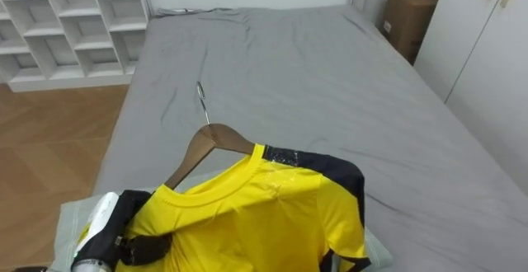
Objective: Hang clothes
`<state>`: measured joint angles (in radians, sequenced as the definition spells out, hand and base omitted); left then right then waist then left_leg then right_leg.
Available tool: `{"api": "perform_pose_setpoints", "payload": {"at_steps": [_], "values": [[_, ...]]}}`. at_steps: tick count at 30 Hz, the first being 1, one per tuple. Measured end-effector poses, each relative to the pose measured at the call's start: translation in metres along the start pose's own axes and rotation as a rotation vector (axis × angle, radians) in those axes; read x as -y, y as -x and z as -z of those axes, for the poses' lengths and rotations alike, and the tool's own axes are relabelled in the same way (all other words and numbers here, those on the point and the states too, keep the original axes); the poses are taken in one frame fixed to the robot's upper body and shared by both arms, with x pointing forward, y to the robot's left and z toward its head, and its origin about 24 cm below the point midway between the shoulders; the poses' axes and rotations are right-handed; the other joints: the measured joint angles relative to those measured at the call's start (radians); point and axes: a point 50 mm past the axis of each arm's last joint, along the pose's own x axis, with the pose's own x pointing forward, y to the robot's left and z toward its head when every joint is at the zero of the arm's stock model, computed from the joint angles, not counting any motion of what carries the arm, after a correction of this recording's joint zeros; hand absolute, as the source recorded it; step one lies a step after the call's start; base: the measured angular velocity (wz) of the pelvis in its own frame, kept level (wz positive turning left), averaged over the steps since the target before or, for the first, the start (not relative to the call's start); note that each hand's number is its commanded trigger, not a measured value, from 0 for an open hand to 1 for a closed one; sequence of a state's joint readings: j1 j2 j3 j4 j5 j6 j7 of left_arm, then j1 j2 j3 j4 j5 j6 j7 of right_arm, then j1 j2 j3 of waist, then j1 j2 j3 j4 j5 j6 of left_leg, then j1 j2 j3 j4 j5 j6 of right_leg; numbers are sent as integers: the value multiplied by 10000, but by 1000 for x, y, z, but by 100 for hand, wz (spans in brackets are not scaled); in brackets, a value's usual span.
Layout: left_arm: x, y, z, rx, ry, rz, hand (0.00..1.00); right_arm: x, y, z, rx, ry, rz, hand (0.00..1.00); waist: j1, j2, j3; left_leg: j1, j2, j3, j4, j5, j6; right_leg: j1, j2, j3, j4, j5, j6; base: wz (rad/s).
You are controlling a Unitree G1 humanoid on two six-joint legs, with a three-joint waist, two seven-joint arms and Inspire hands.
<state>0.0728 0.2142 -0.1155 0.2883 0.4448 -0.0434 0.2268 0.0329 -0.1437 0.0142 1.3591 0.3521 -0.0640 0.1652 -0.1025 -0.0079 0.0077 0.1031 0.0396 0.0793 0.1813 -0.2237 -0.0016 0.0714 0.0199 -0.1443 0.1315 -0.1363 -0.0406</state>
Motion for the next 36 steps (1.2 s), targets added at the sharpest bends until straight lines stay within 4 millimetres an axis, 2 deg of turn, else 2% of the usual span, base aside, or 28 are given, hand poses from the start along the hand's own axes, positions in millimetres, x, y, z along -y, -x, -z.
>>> {"api": "perform_pose_setpoints", "payload": {"at_steps": [17,26,31,34,36], "values": [[-8,-2,-3,118,-638,-276,100,4,1,6,-126,-198,345,0,5,57,4,26,4,14,-2,0,-1,10,20,51,23,0,0,0],[-13,-2,-11,465,-763,-594,100,15,4,12,-280,-308,1531,0,-32,75,2,-41,-1,-1,-1,0,-1,-47,12,43,22,-1,-1,0],[-39,-3,-37,1572,-201,-2509,100,27,8,19,-597,653,2620,0,-26,53,5,199,-2,60,-130,7,-8,118,58,99,15,-6,6,-3],[-51,-2,-40,1829,-270,-3112,100,39,11,15,-583,1237,3319,0,10,8,-2,458,-15,172,-201,6,-8,322,76,254,50,-120,33,-9],[-56,-2,-38,1816,-427,-3234,100,47,13,11,-546,1683,3819,0,44,-12,-45,499,-16,188,-205,6,-8,335,92,303,63,-130,33,-2]]}}
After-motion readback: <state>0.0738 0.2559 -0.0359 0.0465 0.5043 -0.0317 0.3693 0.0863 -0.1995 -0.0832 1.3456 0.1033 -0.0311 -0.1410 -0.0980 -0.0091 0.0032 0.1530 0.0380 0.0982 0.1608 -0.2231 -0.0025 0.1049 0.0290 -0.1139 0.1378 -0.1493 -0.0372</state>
